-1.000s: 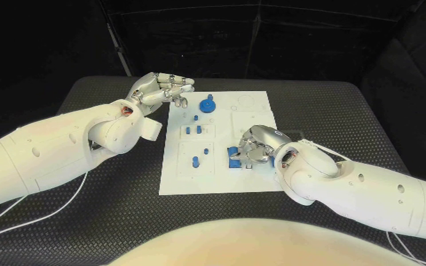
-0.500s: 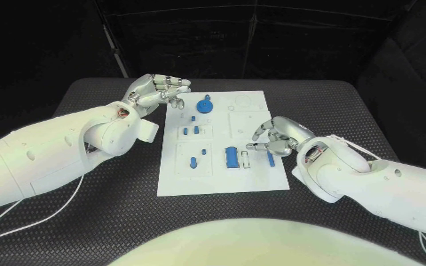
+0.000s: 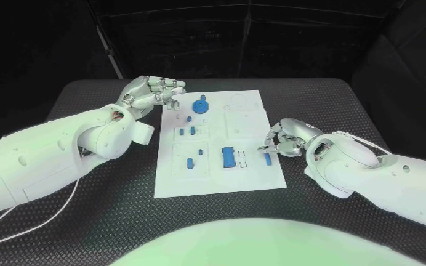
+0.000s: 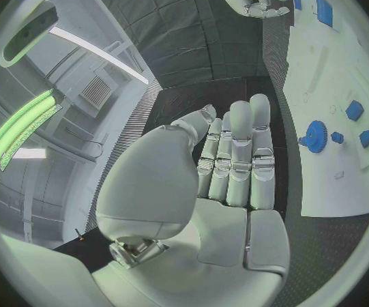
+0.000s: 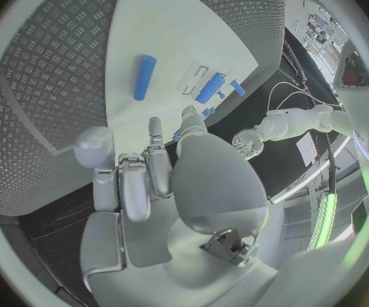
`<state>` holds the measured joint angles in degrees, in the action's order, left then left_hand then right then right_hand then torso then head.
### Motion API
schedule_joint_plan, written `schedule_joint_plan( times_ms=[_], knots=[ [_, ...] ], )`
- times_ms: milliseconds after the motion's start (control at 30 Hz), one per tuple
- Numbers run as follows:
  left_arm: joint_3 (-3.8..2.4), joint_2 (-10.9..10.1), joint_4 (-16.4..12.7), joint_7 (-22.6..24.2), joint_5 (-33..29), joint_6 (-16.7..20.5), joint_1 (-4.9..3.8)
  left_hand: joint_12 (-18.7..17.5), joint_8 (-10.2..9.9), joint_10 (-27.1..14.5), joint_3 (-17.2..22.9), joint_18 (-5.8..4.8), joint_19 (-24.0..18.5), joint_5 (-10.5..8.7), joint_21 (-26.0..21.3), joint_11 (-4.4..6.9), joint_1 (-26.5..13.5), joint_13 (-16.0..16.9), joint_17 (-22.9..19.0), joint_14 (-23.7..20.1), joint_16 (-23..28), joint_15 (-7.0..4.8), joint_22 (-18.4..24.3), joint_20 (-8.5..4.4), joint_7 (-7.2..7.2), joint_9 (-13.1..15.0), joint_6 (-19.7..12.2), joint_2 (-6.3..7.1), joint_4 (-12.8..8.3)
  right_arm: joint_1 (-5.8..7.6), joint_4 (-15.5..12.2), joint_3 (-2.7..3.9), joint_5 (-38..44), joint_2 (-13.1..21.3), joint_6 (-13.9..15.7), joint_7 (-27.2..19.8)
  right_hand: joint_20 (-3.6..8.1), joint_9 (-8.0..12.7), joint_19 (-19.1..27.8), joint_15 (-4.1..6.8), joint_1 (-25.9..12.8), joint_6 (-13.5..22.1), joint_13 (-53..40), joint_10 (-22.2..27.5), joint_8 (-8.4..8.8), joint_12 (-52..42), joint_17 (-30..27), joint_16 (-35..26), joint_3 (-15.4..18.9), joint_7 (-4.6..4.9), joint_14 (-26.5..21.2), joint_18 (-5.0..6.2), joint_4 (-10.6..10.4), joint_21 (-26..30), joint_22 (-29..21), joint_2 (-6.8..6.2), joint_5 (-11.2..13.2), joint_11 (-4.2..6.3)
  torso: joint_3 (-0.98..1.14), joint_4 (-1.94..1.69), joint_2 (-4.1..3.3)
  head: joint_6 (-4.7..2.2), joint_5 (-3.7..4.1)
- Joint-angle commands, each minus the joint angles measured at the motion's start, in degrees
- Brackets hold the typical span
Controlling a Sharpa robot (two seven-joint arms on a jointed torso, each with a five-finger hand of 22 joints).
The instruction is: Assemble the parts on the task board
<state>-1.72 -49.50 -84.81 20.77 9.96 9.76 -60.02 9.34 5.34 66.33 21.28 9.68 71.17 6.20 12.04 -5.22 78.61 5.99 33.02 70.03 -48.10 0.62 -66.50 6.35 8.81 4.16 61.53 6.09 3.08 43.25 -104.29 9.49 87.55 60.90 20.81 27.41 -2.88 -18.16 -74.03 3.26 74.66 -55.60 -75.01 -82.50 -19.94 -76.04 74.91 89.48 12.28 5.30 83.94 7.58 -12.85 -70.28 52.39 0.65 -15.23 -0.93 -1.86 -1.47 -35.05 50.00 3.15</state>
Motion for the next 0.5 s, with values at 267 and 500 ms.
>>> schedule_joint_plan(
  times_ms=[267,500],
  knots=[
    [-0.07,-0.1,-0.2,0.3,-0.3,-0.5,-0.02,0.3,-0.3,-0.4,-0.3,0.7,0.1,-0.25,-0.2,-0.08,-0.1,0.1,-0.1,-0.4,0.2,0.15,0.1,0.21,0.27,-0.1,-0.2,-0.22,-0.1,-0.01,0.2,0.04,4.3,-0.4,-6.7,4.9,-0.15,0.1,0.0,0.05,0.0,-1.9,-1.6,0.0,0.16,0.8,12.9,-0.5,1.0,-0.48,5.6,-0.58,-0.7,0.3,-0.2,0.57,-0.2,0.53,-0.04,-0.2,0.03,0.0,0.31],
    [-0.07,-0.2,-0.2,0.3,-0.3,-0.5,-0.01,0.3,-0.3,-0.4,-0.3,0.7,0.1,-0.25,-0.2,-0.08,-0.1,0.1,-0.1,-0.4,0.2,0.15,0.1,0.21,0.27,-0.1,-0.2,-0.22,-0.1,-0.02,0.5,0.03,5.2,-0.6,-7.7,5.9,-0.01,0.0,-0.1,0.22,0.0,-2.7,-1.6,0.0,-0.03,0.9,12.9,-0.5,1.3,-0.73,5.6,-0.62,-1.0,0.2,0.0,0.59,-0.2,0.74,-0.07,-0.13,0.02,0.0,0.21]
  ],
)
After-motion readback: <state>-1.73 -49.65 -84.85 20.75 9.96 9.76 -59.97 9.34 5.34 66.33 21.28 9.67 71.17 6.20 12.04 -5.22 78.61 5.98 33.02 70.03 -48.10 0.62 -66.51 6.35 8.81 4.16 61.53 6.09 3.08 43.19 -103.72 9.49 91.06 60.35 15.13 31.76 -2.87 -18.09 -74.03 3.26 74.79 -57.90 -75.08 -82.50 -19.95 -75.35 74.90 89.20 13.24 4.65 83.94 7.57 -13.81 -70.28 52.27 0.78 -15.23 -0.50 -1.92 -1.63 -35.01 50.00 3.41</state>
